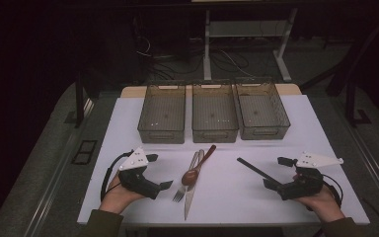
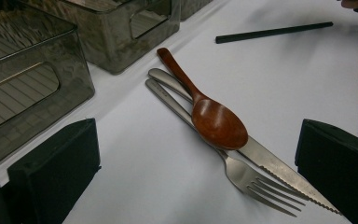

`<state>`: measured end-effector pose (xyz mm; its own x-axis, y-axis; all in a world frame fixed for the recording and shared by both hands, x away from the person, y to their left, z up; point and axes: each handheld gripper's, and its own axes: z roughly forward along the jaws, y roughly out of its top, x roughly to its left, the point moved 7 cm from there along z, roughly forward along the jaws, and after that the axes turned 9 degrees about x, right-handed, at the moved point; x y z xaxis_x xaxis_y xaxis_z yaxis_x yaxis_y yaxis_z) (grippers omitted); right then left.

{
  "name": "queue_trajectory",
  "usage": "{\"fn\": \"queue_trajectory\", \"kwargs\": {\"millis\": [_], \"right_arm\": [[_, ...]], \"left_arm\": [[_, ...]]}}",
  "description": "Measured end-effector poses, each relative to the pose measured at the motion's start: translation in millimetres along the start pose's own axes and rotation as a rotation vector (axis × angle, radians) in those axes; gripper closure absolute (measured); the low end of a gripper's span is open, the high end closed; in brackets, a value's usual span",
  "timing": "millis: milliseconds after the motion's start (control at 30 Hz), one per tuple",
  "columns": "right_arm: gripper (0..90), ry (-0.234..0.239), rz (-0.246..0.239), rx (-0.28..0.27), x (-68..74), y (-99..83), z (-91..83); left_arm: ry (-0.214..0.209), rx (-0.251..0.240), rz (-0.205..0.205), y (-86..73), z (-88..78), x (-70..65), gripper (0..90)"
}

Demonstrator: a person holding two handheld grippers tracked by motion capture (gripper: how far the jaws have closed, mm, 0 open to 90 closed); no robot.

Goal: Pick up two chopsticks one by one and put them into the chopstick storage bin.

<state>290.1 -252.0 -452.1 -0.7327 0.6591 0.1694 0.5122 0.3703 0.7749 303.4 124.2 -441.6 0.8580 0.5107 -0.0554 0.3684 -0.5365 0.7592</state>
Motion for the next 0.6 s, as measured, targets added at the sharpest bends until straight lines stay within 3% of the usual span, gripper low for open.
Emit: {"fn": "queue_trajectory", "kwargs": {"millis": [600], "right_arm": [[0.2, 0.011, 0.002, -0.001, -0.7, 4.7, -8.4]], "left_arm": [[-0.013, 0.001, -0.002, -3.6, 1.6, -3.3, 0.0]]}}
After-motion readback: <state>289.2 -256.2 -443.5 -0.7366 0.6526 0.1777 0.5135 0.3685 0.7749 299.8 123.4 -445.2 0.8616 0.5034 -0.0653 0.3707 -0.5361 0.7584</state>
